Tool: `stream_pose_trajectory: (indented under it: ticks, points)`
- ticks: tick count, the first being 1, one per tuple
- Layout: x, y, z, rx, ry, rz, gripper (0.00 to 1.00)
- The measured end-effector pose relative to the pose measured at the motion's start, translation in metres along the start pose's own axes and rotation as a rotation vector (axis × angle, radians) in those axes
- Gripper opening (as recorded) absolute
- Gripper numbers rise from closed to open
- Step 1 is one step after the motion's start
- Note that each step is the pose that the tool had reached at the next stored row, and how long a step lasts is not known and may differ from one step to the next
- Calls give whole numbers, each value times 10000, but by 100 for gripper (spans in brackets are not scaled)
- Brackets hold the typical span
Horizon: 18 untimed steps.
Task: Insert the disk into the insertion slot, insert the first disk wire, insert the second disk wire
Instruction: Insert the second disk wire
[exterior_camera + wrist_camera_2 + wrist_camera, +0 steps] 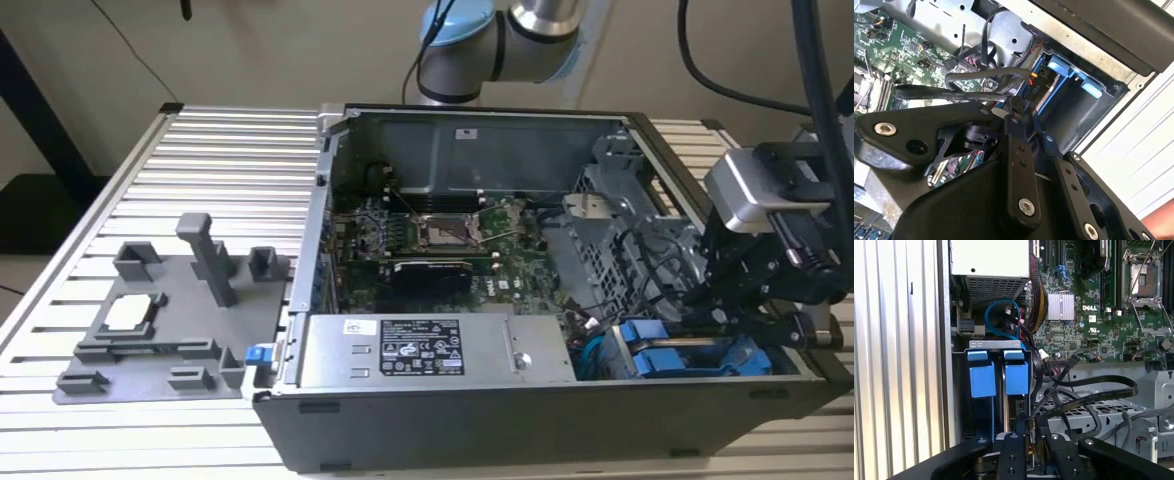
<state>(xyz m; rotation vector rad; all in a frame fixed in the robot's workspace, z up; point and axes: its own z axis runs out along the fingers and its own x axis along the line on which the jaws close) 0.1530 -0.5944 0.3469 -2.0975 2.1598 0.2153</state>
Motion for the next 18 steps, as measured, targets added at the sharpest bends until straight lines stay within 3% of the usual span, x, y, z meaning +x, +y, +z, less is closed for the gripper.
stream_pose_trajectory:
  ticks: [2,10,12,18]
  points:
    - [-6,0,-25,0,2,0,23]
    - [-72,6,-378,2,-1,12,23]
    - [-85,7,-441,2,-1,13,23]
    - [-87,7,-455,2,0,13,23]
